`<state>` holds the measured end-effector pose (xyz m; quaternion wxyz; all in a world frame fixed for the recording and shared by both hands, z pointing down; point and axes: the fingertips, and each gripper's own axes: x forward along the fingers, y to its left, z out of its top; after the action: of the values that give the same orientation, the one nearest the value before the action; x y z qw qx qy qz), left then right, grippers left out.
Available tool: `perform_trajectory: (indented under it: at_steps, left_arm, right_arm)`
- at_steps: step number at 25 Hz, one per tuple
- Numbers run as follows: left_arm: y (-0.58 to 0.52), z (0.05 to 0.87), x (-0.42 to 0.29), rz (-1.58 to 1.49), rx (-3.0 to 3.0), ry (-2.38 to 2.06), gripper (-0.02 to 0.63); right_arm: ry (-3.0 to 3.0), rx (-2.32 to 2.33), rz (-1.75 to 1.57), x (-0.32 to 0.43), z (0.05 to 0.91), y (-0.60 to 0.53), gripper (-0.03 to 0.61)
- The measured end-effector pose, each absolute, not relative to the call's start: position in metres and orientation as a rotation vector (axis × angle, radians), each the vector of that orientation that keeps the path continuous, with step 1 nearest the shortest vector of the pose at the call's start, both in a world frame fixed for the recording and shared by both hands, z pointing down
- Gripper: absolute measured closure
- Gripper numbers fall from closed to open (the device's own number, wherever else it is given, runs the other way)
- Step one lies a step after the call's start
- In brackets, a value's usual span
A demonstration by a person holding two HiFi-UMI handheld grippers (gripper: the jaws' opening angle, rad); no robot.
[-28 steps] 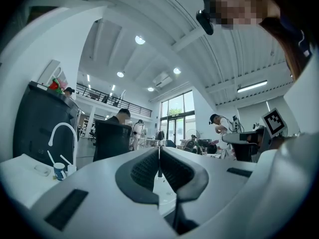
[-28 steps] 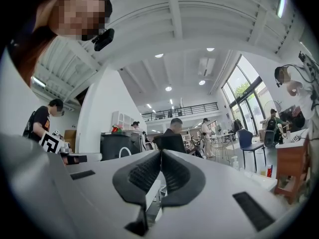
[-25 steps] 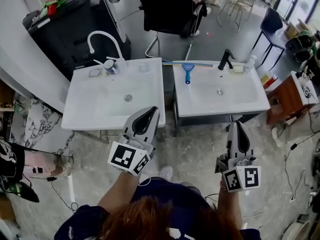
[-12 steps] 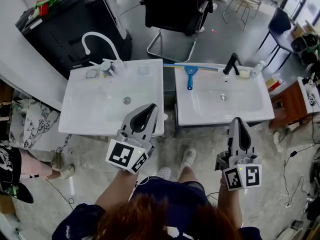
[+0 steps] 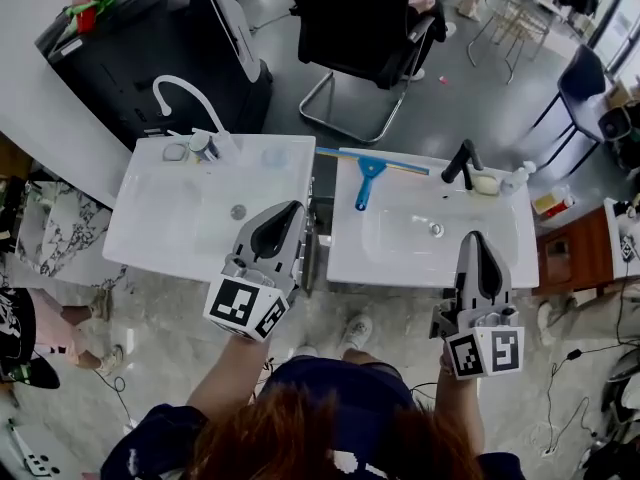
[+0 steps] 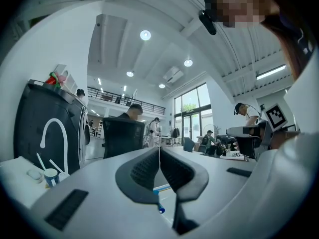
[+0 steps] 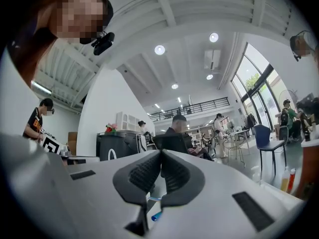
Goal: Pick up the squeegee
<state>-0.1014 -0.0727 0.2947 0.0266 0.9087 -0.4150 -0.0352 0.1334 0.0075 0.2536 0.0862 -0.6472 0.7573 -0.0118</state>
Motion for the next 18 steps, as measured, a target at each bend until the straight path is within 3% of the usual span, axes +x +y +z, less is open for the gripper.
perform_trajectory:
  at_steps: [7,18]
  left_arm:
    - [-0.094,0.314,-0.05,-0.066,2.742,-1.383,0.591]
    - [-0.117,0.324,-0.023,0.004,2.722,-1.365,0.591]
  right_arm:
    - [2.311,-1.863,-0.082,0.192,0.274,-0.028,0.561]
    - [2.296,-1.842,-0.169,0.21,0.293,-0.059,0.563]
